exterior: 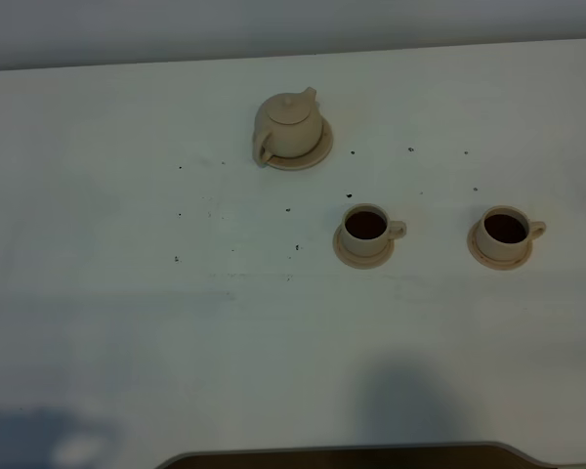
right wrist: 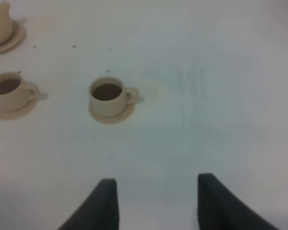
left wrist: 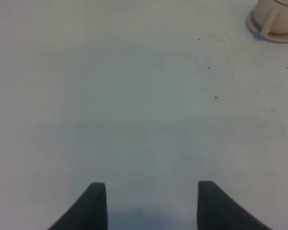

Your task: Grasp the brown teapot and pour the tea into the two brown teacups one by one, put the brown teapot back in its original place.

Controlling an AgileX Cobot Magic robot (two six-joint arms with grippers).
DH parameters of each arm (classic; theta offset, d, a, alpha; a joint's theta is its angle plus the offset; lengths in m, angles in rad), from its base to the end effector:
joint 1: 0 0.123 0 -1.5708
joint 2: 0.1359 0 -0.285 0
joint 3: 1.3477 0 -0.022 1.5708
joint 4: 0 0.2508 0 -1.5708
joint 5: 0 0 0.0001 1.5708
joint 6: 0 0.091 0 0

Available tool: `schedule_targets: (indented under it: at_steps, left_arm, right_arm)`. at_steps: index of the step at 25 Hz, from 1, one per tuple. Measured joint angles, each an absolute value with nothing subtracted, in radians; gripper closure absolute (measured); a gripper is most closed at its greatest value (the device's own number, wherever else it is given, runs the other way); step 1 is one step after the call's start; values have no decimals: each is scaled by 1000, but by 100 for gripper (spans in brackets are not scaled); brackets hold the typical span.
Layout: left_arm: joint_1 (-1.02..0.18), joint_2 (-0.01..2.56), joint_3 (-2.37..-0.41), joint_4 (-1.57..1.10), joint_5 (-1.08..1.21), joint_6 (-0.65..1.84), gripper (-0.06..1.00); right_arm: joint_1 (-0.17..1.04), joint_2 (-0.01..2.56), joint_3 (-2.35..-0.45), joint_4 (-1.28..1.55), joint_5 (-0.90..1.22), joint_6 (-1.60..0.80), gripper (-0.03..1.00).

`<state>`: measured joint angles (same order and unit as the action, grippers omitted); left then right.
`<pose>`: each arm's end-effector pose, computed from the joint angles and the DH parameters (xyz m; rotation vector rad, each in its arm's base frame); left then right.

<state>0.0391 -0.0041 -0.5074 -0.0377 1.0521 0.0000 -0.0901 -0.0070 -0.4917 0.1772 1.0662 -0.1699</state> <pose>-0.0059 -0.0032 0.2801 -0.0378 2.0233 -0.0202 -0.0046 0.0145 0.2755 -0.0899 2.0366 0.0495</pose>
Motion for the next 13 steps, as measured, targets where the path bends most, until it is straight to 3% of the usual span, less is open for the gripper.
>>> schedule_targets:
  at_steps: [13]
  left_arm:
    - [39,-4,-507,-38,1052,0,52]
  right_arm:
    - [-90,-7,-492,177,1066,-170,56]
